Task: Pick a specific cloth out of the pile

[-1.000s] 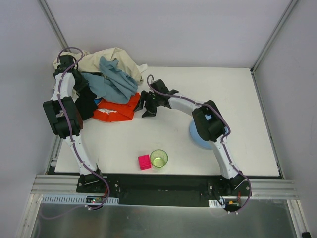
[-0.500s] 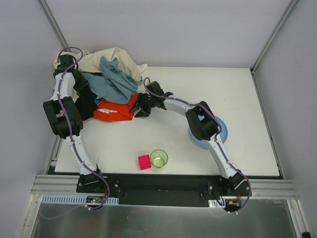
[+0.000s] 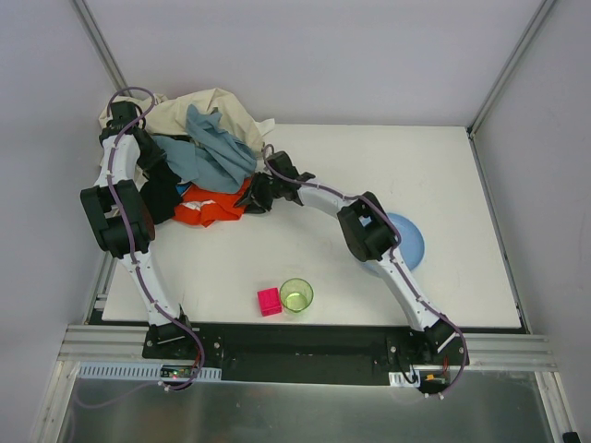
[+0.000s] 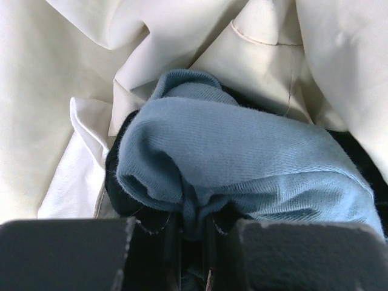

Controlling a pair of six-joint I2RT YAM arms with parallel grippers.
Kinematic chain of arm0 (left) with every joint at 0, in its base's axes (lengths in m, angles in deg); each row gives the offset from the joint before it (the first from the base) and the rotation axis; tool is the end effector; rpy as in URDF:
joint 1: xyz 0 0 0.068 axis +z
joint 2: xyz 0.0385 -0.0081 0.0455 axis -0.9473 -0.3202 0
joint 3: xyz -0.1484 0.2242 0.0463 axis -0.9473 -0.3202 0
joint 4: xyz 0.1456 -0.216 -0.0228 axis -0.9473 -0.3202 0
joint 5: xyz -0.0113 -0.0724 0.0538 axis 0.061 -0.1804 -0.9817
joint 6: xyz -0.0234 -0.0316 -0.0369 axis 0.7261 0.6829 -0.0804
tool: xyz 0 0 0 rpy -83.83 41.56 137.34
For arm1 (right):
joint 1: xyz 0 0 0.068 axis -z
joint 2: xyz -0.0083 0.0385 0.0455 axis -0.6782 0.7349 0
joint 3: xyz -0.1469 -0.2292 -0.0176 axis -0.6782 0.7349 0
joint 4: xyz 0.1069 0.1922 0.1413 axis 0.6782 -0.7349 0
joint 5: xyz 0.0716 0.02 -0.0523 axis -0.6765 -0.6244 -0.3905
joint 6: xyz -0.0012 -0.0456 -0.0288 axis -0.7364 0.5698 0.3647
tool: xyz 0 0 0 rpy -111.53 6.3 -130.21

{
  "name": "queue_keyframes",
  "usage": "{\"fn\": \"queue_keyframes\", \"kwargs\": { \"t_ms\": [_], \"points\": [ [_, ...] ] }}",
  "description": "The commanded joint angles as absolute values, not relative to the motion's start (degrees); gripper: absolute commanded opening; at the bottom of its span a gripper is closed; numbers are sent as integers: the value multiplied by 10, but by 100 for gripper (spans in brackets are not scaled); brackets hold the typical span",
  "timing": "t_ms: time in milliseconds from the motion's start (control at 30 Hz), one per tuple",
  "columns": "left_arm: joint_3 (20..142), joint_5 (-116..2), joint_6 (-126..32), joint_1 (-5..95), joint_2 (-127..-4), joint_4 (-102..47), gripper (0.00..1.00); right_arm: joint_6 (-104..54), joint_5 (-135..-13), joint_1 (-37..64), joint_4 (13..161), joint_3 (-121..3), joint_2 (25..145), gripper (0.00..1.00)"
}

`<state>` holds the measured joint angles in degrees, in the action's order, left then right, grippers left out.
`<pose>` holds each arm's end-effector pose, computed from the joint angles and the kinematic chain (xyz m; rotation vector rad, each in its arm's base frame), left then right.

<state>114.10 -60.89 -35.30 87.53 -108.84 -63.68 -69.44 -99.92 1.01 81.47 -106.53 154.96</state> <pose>0.4560 0.1298 0.2641 -0.7725 2.2731 -0.1417 0.4213 0.4014 0.1204 -0.1814 2.4877 1.4574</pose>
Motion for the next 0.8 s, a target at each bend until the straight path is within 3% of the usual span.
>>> {"fn": "queue_keyframes", "kwargs": {
  "t_ms": [0, 133, 233, 767],
  "points": [
    [1145, -577, -357, 869, -1107, -690, 0, -722, -994, 3, 827, -1084, 1568, 28],
    [1145, -576, -357, 869, -1107, -689, 0, -722, -998, 3, 840, -1068, 1561, 8],
    [1146, -576, -357, 869, -1107, -689, 0, -713, -996, 3, 845, -1052, 1543, 0],
    [1149, -584, -356, 870, -1103, -693, 0, -606, -982, 19, 813, -951, 1382, 0]
  ]
}}
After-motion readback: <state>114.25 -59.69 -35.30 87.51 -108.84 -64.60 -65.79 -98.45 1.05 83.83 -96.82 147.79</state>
